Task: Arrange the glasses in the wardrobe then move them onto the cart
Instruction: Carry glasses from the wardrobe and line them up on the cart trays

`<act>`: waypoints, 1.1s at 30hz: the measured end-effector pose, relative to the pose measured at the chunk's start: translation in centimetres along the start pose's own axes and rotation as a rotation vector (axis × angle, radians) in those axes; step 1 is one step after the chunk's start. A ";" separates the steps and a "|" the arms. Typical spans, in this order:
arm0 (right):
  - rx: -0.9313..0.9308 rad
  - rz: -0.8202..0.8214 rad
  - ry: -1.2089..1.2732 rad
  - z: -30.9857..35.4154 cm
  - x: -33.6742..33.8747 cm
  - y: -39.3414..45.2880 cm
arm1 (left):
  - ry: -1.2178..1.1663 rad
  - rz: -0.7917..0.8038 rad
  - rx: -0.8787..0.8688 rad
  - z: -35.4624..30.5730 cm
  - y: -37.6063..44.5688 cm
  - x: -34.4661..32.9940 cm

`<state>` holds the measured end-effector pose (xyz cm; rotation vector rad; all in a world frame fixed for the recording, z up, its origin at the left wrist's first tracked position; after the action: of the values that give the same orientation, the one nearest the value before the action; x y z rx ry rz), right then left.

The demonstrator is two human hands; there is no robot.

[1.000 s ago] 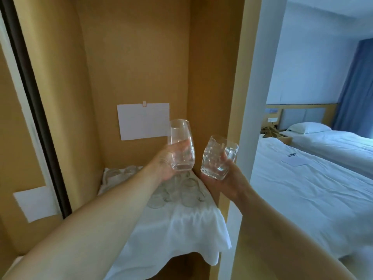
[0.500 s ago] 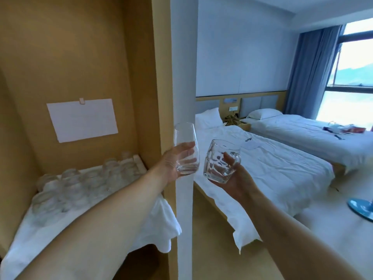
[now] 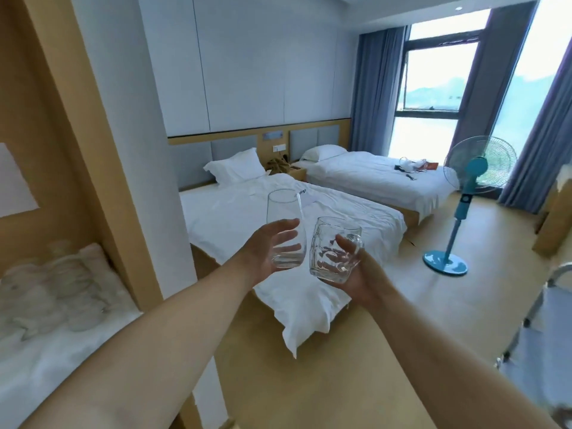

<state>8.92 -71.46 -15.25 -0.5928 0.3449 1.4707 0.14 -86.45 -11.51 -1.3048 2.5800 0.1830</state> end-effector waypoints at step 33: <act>0.358 -0.835 0.212 12.9 31.1 -7.7 | 0.147 0.759 0.286 15.5 26.3 -32.6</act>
<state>17.56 -38.54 -20.95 -0.5095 0.4431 0.5284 0.06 -42.22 -17.49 -0.2122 2.9538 -0.1563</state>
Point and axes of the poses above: each hand's wrist, its own y-axis towards the middle knuckle, its own x-axis out of the back of the hand, z = x × y, the point moved 8 cm from there along y, towards the middle knuckle, and after that the axes turned 11 degrees about -x, right-handed, at the moved point
